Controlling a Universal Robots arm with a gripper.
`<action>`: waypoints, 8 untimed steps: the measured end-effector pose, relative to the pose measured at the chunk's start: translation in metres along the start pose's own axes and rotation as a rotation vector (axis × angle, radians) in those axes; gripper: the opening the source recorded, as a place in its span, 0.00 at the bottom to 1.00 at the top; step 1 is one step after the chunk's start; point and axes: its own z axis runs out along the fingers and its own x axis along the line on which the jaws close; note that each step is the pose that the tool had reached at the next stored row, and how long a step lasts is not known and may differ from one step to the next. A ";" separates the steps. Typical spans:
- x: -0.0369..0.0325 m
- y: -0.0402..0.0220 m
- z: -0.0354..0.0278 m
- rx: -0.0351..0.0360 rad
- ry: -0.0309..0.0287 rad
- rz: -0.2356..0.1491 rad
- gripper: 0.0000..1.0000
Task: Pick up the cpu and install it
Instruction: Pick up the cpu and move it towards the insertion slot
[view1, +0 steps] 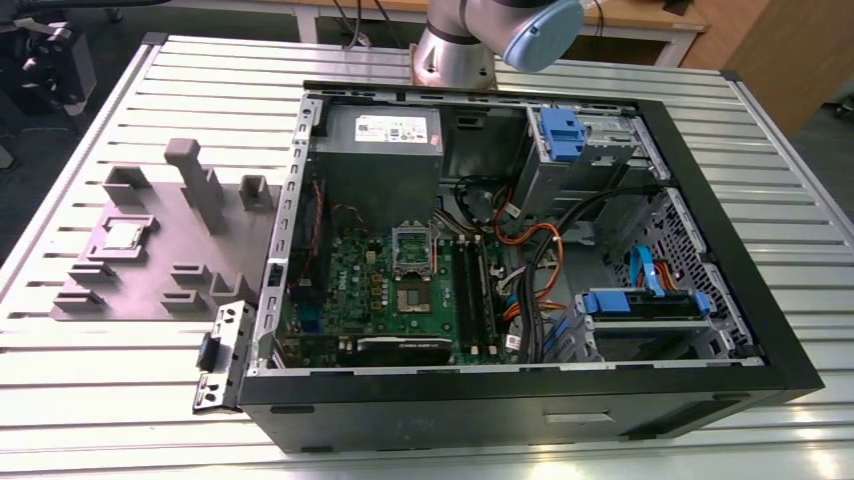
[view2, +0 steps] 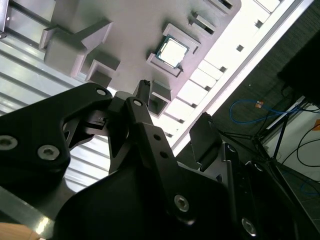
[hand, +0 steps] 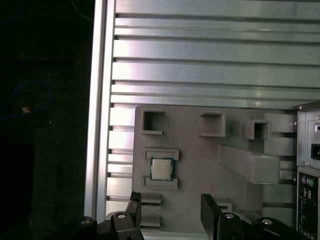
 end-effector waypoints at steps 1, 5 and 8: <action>0.0000 0.0000 0.0002 0.0000 0.0001 0.000 0.59; 0.0000 -0.0001 0.0009 0.0000 0.0000 0.000 0.59; 0.0000 -0.0001 0.0023 -0.0006 0.0000 0.000 0.59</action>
